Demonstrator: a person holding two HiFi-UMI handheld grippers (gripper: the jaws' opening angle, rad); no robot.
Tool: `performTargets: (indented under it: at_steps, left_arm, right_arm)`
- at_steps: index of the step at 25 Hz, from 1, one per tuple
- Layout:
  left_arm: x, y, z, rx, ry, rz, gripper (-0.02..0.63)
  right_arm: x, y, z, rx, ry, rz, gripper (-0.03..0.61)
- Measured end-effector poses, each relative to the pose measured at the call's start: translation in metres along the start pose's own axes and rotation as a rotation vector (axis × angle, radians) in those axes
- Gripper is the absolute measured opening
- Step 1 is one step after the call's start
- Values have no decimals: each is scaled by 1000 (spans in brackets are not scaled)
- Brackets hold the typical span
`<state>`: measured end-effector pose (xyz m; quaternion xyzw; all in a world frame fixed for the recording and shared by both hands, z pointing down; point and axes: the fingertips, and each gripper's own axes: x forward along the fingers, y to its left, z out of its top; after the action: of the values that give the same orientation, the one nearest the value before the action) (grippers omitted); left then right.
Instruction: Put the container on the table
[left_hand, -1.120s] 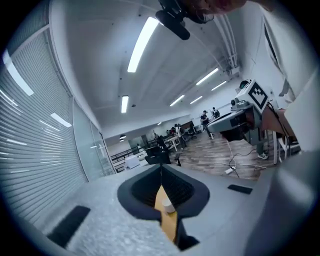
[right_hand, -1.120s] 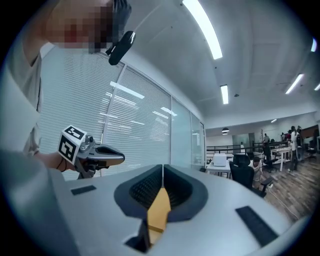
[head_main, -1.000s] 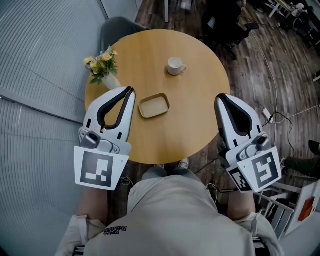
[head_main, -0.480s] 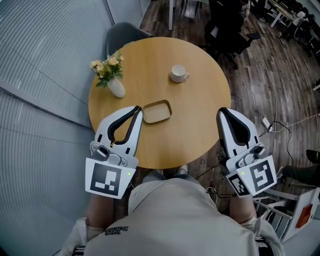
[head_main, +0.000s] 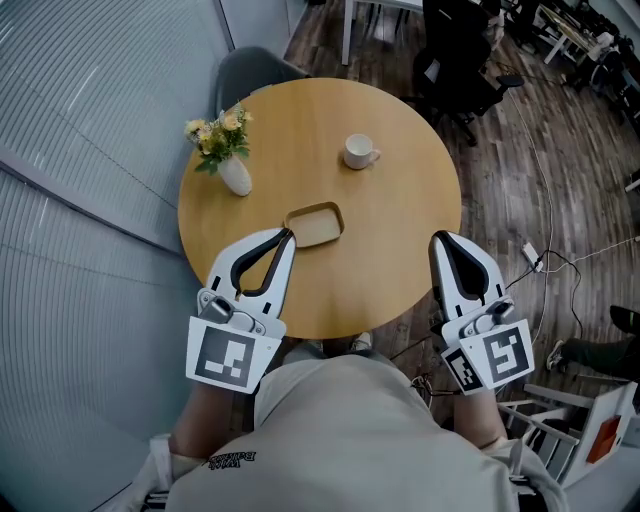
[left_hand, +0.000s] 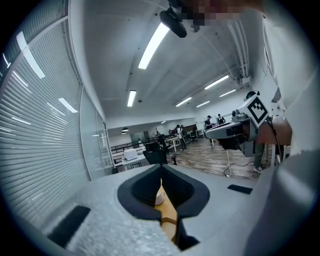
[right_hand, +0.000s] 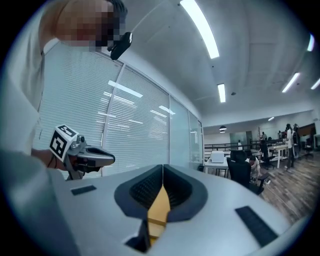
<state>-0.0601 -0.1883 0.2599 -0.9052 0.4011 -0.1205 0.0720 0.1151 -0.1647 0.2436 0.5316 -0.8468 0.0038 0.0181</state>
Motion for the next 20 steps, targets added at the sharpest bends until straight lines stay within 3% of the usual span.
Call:
performTargets:
  at_steps: [10, 20]
  left_arm:
    - [9, -10, -7, -17, 20, -32, 25]
    - [15, -14, -11, -11, 34, -43, 23]
  right_arm:
    - [2, 4, -3, -16, 26, 27, 31]
    - [-2, -10, -7, 6, 29, -12, 31]
